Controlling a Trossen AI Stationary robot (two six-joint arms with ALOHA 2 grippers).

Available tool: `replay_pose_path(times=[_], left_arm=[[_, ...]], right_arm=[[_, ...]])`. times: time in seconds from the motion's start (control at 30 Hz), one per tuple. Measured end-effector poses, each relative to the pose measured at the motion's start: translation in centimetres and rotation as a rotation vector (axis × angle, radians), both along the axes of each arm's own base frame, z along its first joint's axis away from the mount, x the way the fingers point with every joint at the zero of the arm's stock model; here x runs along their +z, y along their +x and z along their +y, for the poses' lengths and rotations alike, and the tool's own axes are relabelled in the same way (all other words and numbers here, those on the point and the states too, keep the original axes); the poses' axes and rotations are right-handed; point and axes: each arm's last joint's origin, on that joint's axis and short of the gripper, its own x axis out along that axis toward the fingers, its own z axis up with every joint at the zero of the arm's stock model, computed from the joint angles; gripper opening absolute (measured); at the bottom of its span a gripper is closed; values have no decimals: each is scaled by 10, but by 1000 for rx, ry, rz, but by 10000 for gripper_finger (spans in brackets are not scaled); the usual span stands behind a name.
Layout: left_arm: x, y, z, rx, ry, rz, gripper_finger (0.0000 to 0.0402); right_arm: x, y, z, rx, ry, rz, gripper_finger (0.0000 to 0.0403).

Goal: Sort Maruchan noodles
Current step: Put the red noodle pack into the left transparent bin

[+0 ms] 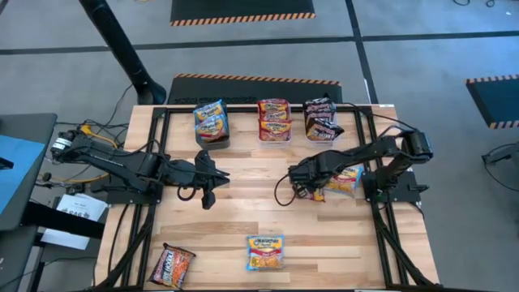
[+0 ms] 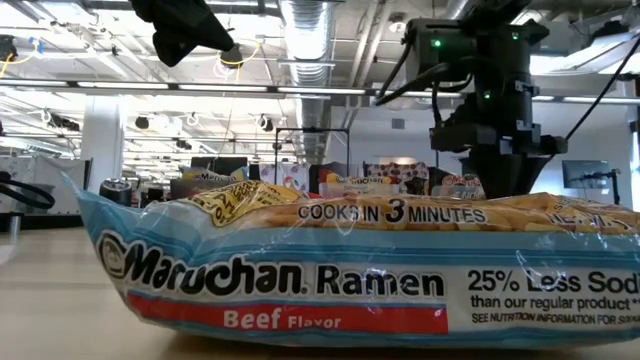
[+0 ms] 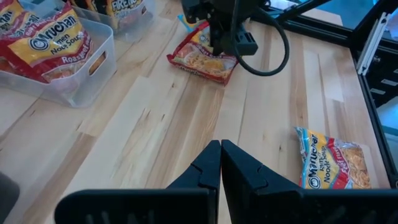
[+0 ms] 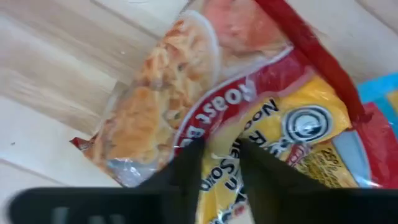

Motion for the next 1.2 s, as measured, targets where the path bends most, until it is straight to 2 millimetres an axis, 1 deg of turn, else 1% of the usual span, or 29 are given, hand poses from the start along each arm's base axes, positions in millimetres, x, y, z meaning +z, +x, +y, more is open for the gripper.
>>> replay_pose_path(times=[0.13, 0.2, 0.33, 0.47, 0.67, 0.87, 1.03, 1.2], left_arm=[[0, 0, 0, 0, 0, 1, 0], [0, 0, 0, 0, 0, 1, 0], [0, 0, 0, 0, 0, 1, 0], [0, 0, 0, 0, 0, 1, 0], [0, 0, 0, 7, -11, -1, 0], [0, 0, 0, 8, -14, -2, 0], [0, 0, 0, 8, -13, -2, 0], [0, 0, 0, 8, -14, -2, 0]], right_arm=[[0, 1, 0, 67, 1, -9, 32], [0, 2, 0, 112, 0, -11, 13], [4, 5, 0, 163, -2, -3, 16], [16, 12, 4, 249, -24, 7, 5], [43, 23, 19, 430, -73, -11, 4], [67, 29, 28, 545, -189, 7, 3], [86, 30, 27, 640, -289, 54, 3], [100, 35, 15, 767, -415, 105, 3]])
